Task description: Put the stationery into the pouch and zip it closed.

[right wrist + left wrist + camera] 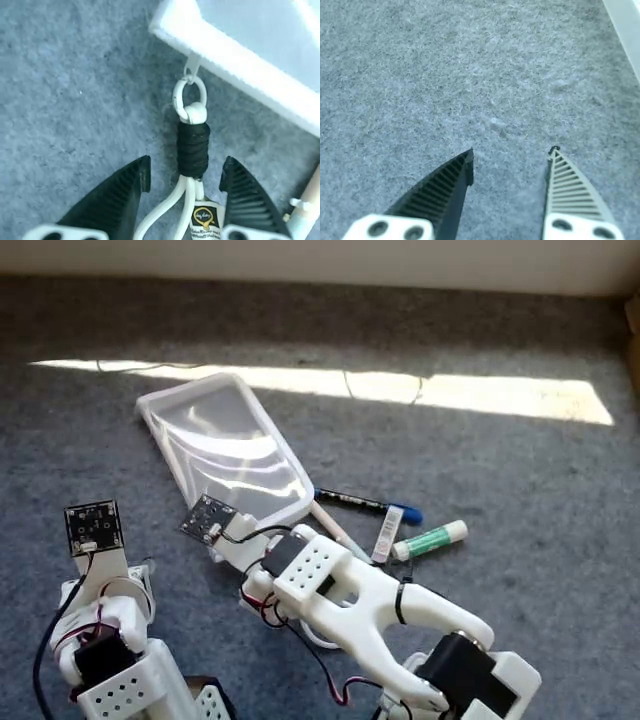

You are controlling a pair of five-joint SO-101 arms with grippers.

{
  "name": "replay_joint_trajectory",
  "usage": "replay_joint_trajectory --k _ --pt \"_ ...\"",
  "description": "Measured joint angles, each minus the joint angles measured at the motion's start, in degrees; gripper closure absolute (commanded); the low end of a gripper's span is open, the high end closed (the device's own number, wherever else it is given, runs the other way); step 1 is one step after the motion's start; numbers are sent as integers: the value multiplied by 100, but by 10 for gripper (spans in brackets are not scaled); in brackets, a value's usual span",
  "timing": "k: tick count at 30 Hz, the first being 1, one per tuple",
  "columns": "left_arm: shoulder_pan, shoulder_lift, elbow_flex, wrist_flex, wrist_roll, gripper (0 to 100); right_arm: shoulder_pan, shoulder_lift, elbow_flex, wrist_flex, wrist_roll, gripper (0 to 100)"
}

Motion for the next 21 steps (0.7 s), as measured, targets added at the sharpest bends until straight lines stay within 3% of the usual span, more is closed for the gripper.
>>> replay_joint_trajectory --k 14,21 --pt "0 0 0 0 0 765 0 554 -9 -264 0 789" --pt "0 0 0 0 0 765 26 554 -18 -281 0 878"
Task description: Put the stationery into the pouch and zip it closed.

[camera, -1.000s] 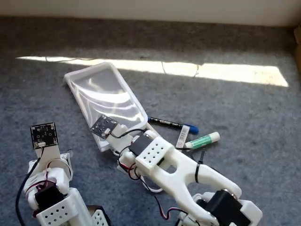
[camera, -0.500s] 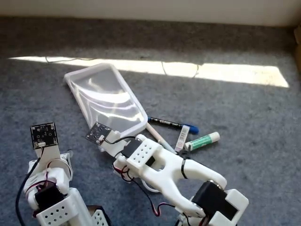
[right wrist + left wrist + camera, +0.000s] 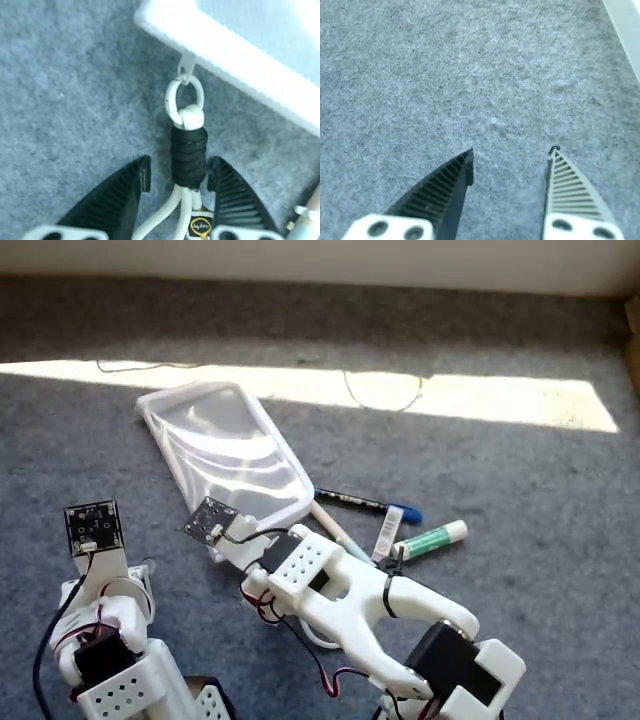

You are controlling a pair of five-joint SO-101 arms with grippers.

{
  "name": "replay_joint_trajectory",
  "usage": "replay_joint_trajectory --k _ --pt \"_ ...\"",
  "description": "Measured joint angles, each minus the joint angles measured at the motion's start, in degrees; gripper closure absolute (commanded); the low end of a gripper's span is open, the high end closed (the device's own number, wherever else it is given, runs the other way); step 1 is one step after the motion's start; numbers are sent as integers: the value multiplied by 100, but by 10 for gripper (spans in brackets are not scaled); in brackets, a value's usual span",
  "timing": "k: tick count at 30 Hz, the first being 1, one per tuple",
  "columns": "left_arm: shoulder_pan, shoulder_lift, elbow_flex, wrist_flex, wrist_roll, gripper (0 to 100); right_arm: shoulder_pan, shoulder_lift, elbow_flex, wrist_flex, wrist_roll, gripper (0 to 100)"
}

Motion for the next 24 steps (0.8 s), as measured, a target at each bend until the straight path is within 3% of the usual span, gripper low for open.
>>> replay_joint_trajectory --k 6,12,20,24 --pt "0 0 0 0 0 765 9 0 -9 0 0 887" --pt "0 0 0 0 0 765 9 0 -62 0 0 994" --pt "0 0 0 0 0 760 158 -677 -53 0 0 994" --pt "0 0 -246 141 0 697 176 -1187 -53 0 0 994"
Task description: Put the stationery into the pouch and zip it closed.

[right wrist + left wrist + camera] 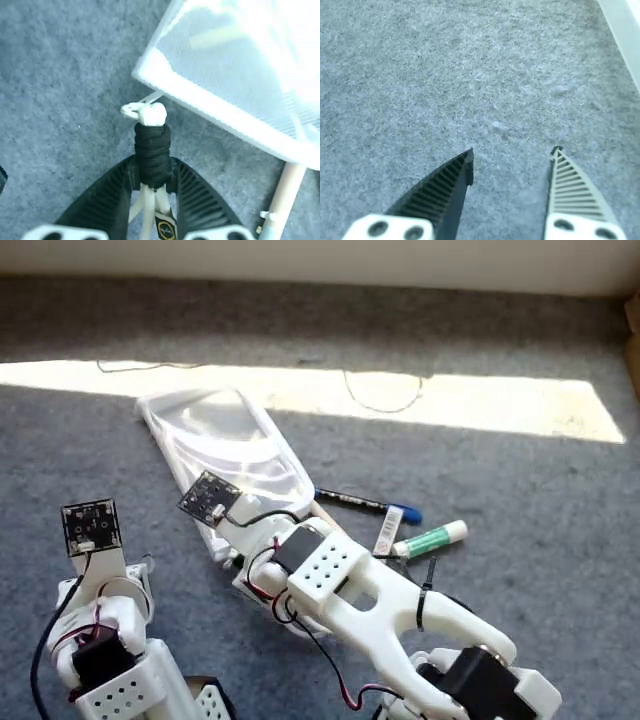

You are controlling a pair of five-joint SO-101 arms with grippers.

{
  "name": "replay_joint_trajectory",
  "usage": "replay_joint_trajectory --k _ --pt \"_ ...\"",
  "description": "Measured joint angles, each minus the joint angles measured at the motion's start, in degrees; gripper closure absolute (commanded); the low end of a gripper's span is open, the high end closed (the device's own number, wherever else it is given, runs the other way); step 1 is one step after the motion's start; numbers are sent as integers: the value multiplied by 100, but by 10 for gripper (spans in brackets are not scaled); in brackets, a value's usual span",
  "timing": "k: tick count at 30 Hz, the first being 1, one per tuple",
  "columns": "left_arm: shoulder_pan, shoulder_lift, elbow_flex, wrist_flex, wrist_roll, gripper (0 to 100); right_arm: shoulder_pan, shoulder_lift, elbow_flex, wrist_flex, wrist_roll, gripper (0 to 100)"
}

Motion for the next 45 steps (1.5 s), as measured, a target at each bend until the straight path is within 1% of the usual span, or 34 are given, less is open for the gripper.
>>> replay_joint_trajectory --k 2,6,11,20,25,35,40,45 --pt "53 0 -220 220 176 681 0 -202 18 0 0 994" --pt "448 0 -501 492 492 681 0 -554 229 -88 -123 994" --pt "958 0 -800 519 615 677 167 -993 466 -290 -229 994" --pt "1978 0 -853 519 1204 677 273 -1837 879 -308 -255 994" --pt "2110 0 -853 519 1257 677 273 -2127 923 -308 -255 994" --pt "2110 0 -993 519 1257 677 273 -2136 932 -308 -255 994" --pt "2567 0 -993 519 1257 679 273 -2136 932 -308 -255 994" --pt "2673 0 -993 448 1257 681 273 -2136 932 -308 -255 994"
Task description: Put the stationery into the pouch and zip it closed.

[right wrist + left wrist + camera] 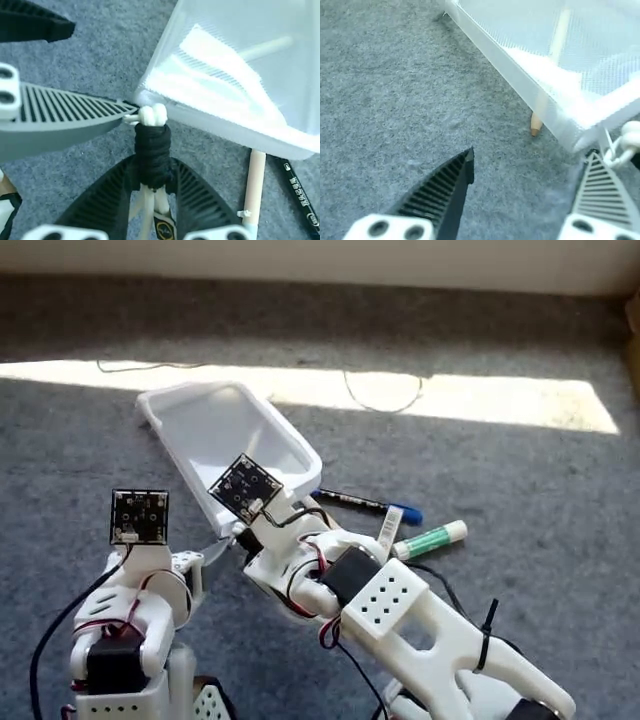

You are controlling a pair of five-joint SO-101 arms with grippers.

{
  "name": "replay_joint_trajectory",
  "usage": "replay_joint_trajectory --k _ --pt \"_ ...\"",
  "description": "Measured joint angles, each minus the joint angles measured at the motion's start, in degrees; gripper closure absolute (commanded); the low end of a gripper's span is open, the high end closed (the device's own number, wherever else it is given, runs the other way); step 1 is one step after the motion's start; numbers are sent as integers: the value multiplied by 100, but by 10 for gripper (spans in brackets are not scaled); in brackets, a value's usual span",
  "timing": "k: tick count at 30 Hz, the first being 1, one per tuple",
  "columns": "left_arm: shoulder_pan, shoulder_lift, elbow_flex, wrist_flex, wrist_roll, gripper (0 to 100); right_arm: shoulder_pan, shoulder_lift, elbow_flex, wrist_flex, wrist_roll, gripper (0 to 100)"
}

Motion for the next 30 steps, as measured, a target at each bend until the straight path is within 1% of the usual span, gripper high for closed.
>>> replay_joint_trajectory --k 6,9,15,20,30 --pt "9 0 396 -721 0 681 9 -88 123 0 0 994" --pt "18 0 510 -905 0 682 9 -97 123 0 0 994" --pt "26 0 510 -958 0 761 9 -97 123 0 0 994" --pt "35 0 510 -958 0 777 9 -97 123 0 0 994" --pt "44 0 510 -958 0 856 18 -105 255 0 0 994"
